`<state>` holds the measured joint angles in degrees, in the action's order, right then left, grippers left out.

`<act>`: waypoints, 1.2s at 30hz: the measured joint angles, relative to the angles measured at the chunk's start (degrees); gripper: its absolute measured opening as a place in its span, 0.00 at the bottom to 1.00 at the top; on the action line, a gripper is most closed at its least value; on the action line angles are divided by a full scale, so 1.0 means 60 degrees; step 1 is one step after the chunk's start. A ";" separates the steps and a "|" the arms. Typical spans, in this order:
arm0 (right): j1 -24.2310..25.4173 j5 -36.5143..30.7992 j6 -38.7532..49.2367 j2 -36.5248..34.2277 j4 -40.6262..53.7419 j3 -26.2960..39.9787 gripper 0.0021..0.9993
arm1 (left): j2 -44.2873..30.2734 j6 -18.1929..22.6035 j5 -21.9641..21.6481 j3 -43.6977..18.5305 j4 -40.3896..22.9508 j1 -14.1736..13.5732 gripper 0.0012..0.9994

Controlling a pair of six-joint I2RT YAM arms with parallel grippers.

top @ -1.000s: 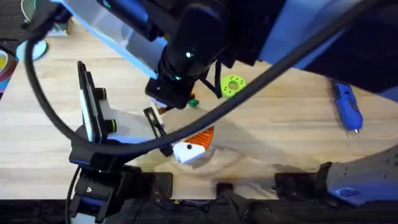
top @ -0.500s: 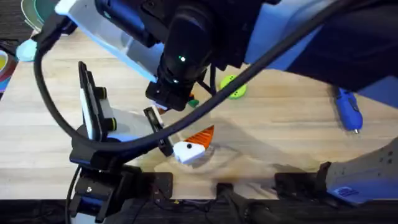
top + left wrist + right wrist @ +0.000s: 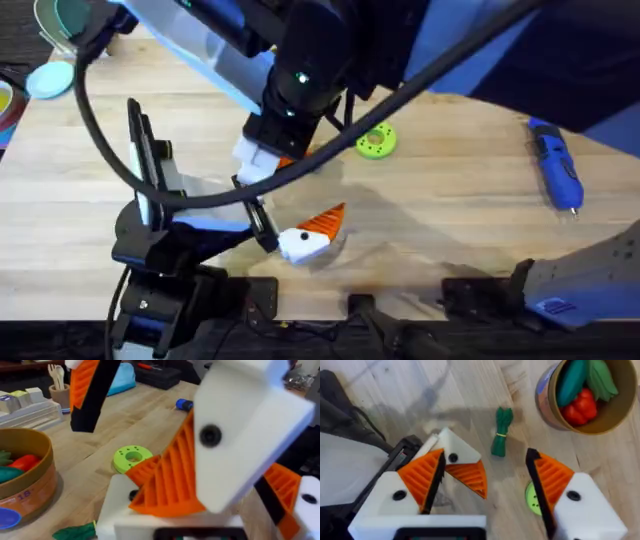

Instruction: Pick up the gripper from the table and insert it into the empty holder that is missing its gripper. Then pick up a screw, insert it into the mounting hole, and use the screwdriver to tighten it. Finally, clean up the table by picking up the vegetable and placing it into the bucket.

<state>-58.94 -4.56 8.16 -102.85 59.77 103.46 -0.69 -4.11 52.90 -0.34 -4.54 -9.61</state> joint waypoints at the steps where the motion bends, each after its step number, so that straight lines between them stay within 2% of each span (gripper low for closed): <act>1: 0.0034 0.0031 0.0000 0.0007 0.0023 0.0000 0.99 | 0.0000 0.0006 0.0004 0.0000 0.0000 0.0000 0.99; 7: 0.0573 0.0284 0.0000 0.0267 0.0532 0.0007 0.99 | 0.0000 0.0104 0.0000 0.0000 0.0004 0.0000 0.99; 14: 0.2138 0.0546 0.0075 0.1795 0.1258 0.0069 0.99 | 0.0000 0.0111 0.0001 0.0000 0.0004 0.0000 0.99; 19: 0.3974 0.1831 0.0688 0.2993 0.2397 0.0158 0.99 | 0.0000 0.0111 0.0000 0.0000 0.0004 0.0000 0.99; 24: 0.5838 0.3920 0.1815 0.3275 0.3867 -0.0019 0.99 | 0.0000 0.0111 0.0000 0.0000 0.0007 0.0000 0.99; 28: 0.6972 0.5713 0.2820 0.3423 0.4040 -0.1029 0.99 | 0.0000 0.0111 0.0000 0.0000 0.0004 0.0000 0.99; 31: 0.7837 0.6691 0.3320 0.3936 0.3781 -0.2404 0.99 | 0.0000 0.0111 0.0003 0.0000 0.0004 0.0000 0.99; 36: 0.9110 0.7448 0.3665 0.5336 0.3443 -0.4431 0.99 | 0.0000 0.0111 0.0000 0.0000 0.0004 0.0000 0.99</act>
<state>-4.28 40.13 30.16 -70.83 80.43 76.87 -0.69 -3.44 52.90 -0.34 -4.51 -9.61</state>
